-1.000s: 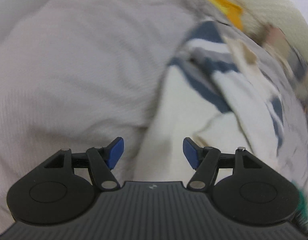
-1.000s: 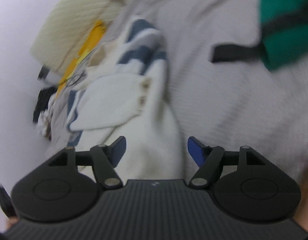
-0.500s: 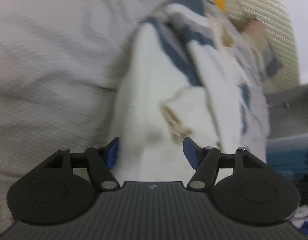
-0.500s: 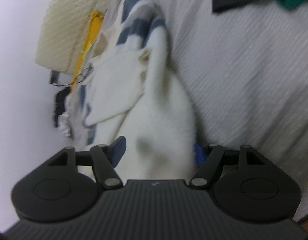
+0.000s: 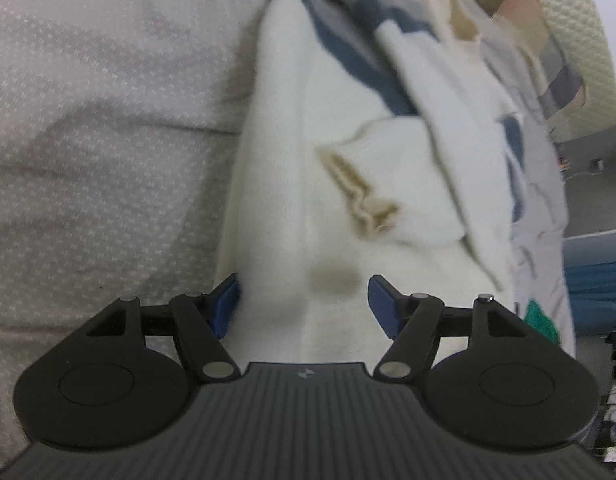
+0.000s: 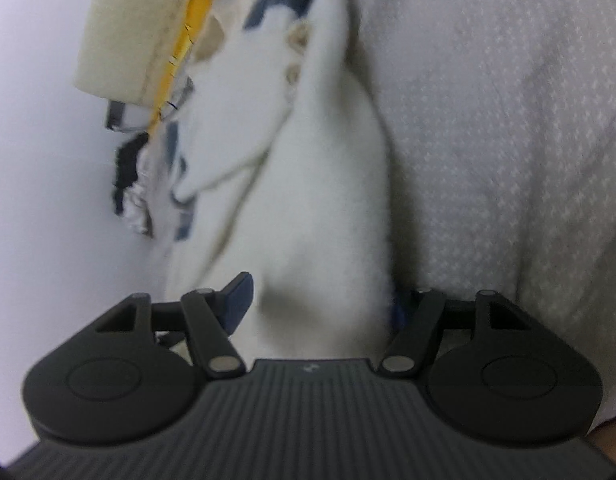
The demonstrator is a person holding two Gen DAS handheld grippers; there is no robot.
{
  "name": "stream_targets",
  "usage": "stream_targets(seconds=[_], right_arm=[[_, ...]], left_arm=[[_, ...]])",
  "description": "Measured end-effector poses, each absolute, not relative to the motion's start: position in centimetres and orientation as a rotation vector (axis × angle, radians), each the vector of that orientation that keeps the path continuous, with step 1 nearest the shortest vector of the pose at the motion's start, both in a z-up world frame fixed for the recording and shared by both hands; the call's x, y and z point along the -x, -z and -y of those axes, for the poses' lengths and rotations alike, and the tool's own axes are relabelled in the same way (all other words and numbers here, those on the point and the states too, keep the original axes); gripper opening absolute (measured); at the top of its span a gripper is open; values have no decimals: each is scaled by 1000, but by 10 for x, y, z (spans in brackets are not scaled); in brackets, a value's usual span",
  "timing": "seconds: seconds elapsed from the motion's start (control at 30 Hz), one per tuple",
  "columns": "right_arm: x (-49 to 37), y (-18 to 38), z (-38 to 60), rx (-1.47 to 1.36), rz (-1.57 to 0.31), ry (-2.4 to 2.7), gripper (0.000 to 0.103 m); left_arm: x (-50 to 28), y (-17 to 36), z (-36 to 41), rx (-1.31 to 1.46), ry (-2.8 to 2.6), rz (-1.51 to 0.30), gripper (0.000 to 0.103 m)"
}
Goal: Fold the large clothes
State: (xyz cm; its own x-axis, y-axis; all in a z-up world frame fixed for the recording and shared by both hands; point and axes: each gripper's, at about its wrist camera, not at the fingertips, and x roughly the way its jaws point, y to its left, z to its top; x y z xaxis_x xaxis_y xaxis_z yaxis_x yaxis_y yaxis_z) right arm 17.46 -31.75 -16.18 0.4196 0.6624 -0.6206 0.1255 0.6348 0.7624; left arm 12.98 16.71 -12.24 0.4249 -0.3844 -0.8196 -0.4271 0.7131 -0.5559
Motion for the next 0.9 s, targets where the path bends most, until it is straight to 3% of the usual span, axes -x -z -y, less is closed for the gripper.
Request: stream_targets(seconds=[0.17, 0.37, 0.53, 0.67, 0.73, 0.83, 0.9], right_arm=[[-174, 155, 312, -904, -1066, -482, 70], [-172, 142, 314, -970, -960, -567, 70], [-173, 149, 313, -905, -1035, -495, 69], [-173, 165, 310, -852, -1115, -408, 51], [-175, 165, 306, -820, -1120, -396, 47], [-178, 165, 301, -808, -1107, -380, 30], [-178, 162, 303, -812, -1091, -394, 21]], left_arm=[[-135, 119, -155, 773, -8, -1158, 74], [-119, 101, -165, 910, 148, -1008, 74], [-122, 107, -155, 843, 87, -1100, 74], [-135, 125, -146, 750, -6, -1188, 74], [-136, 127, -139, 712, -28, -1187, 74], [-133, 123, -130, 662, -45, -1164, 71], [-129, 120, -133, 670, -73, -1152, 48]])
